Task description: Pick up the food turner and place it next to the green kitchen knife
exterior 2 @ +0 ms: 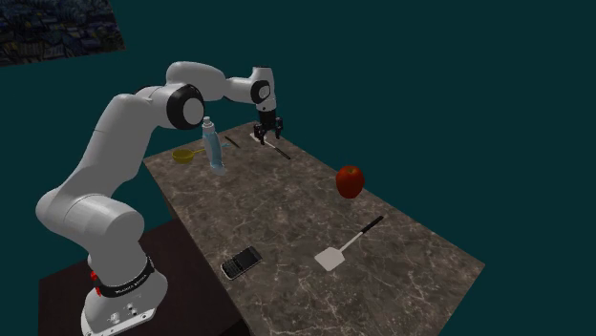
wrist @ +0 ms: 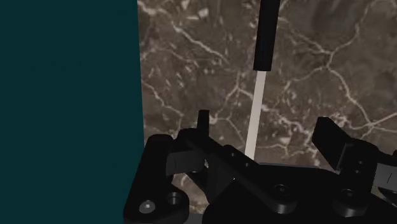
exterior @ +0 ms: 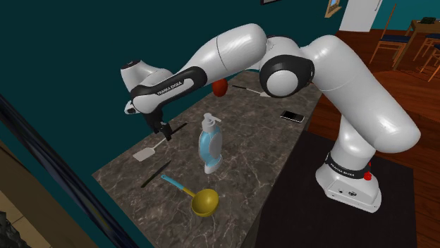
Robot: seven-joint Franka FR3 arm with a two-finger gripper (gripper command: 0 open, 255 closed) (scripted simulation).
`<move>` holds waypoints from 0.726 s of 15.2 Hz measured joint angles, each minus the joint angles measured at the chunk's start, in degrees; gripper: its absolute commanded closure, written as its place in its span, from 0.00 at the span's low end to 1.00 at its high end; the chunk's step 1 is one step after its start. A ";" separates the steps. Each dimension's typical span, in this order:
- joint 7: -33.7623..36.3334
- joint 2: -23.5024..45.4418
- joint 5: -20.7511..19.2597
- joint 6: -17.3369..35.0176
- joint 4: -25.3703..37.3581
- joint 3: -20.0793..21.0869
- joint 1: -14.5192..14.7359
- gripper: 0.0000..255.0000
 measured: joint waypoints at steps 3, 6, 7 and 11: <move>-0.01 -0.02 -0.01 -0.81 0.79 -0.01 -0.03 0.00; 0.23 -1.25 -0.13 -4.67 3.47 -0.06 0.19 0.00; 0.18 -1.76 -0.16 -5.06 3.37 -0.09 0.19 0.00; 0.11 -1.80 -0.16 -6.00 4.23 -0.10 0.10 0.00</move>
